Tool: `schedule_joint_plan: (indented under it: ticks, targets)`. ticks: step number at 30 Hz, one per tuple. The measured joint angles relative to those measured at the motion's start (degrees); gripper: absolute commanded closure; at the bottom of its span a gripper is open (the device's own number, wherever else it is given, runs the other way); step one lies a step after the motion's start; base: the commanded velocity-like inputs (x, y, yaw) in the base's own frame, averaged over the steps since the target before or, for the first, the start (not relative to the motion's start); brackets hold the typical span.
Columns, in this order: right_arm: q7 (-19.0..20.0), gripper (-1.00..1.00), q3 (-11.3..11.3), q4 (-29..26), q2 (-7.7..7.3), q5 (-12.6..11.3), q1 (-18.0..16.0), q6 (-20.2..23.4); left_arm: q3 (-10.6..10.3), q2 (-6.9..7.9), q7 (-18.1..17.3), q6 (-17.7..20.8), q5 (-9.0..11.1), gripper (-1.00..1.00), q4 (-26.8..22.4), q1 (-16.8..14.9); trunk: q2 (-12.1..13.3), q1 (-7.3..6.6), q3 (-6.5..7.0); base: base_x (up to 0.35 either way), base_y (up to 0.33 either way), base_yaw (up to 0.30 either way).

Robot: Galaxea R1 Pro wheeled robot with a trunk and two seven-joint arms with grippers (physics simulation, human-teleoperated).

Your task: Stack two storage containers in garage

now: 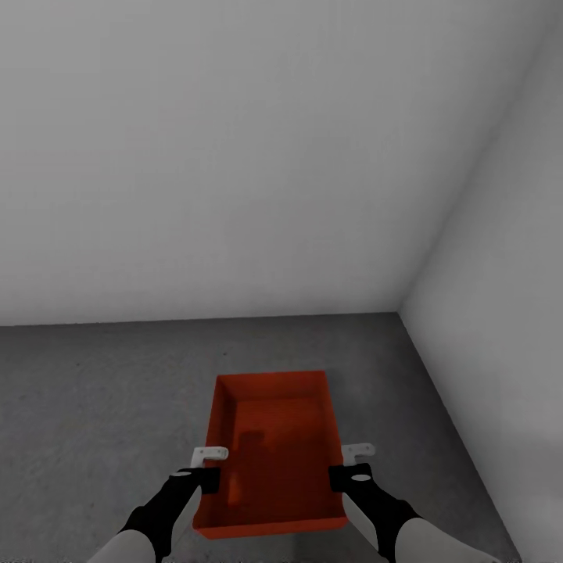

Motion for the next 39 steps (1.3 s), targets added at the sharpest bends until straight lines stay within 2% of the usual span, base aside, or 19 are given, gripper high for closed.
schedule_joint_plan:
  ticks: [39]
  targets:
    - [0.0, 1.00, 0.0, 0.0, -0.01, 0.0, 0.0, 0.0, 0.0, 0.00, 0.0, 0.0, 0.0, 1.00, 0.0, 0.0, -15.6, 8.57, -10.62, 0.000, 0.000, 0.000]
